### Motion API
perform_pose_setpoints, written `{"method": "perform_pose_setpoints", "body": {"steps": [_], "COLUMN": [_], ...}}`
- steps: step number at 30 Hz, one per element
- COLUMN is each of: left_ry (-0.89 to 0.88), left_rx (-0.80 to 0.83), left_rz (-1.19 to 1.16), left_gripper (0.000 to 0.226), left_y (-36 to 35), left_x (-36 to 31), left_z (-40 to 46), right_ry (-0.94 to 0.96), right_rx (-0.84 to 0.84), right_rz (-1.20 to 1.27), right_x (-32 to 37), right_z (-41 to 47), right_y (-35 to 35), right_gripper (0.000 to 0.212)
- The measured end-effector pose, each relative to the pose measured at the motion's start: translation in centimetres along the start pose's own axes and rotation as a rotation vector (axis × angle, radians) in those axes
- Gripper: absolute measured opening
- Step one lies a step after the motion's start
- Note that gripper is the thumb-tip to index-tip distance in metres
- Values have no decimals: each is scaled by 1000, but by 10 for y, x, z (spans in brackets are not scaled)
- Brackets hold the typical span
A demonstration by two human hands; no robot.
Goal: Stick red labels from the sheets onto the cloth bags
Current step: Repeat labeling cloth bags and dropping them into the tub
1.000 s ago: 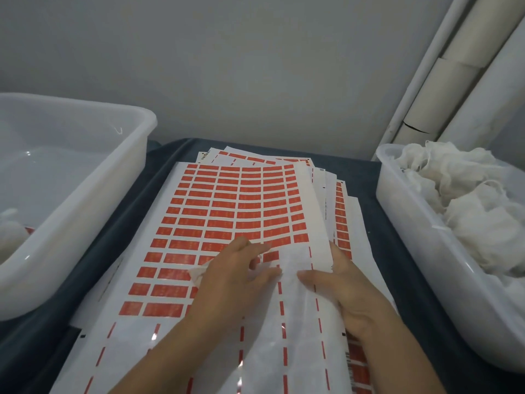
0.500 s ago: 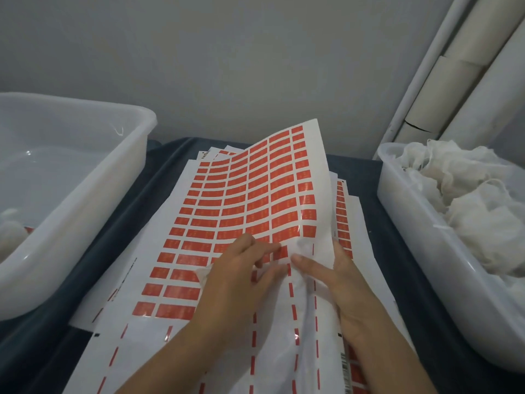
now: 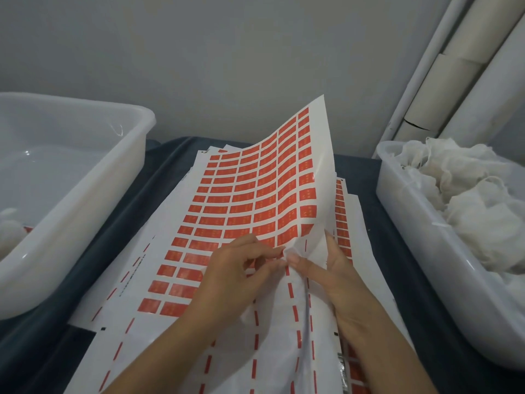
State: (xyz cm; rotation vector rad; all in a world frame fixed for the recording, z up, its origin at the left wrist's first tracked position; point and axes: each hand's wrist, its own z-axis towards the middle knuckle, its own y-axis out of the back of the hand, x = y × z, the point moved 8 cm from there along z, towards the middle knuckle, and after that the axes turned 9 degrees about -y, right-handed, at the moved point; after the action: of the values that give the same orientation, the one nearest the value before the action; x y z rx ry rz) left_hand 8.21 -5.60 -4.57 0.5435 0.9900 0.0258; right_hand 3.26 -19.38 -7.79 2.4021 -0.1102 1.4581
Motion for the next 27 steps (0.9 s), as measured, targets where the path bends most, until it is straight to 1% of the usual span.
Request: {"method": "perform_pose_setpoints", "body": {"steps": [2, 5, 8, 12, 15, 18, 21, 22, 24, 25, 26, 27], "left_ry": [30, 57, 76, 121, 133, 133, 131, 130, 142, 148, 139, 121], "left_rx": [-2, 10, 21, 16, -40, -114, -234, -276, -329, -332, -327, -317], "left_rz": [-37, -61, -104, -139, -105, 4, 82, 83, 12, -42, -85, -122], "left_gripper": [16, 17, 26, 30, 26, 25, 27, 25, 11, 6, 10, 12], "left_y": [0, 0, 0, 2, 4, 8, 22, 28, 36, 37, 37, 35], "left_x": [3, 4, 3, 4, 7, 8, 7, 7, 6, 4, 1, -3], "left_z": [0, 0, 1, 1, 1, -1, -1, -1, -2, -2, -2, -2], "right_ry": [2, 9, 16, 6, -2, 0, 8, 10, 5, 8, 46, 129], "right_rx": [-3, -20, -16, -10, 3, 12, -14, -43, -154, -230, -336, -461], "right_rz": [-3, -28, -25, -16, 16, 44, 86, 79, -7, -83, -171, -241], "right_x": [1, 1, 3, 3, 2, 2, 3, 4, 5, 5, 7, 14], "right_z": [0, 0, -2, -2, -2, -2, -2, -1, 2, 2, 0, -6], "right_y": [0, 1, 0, 1, 2, 4, 12, 16, 27, 31, 37, 41], "right_gripper": [67, 75, 77, 80, 76, 72, 67, 67, 72, 77, 82, 80]}}
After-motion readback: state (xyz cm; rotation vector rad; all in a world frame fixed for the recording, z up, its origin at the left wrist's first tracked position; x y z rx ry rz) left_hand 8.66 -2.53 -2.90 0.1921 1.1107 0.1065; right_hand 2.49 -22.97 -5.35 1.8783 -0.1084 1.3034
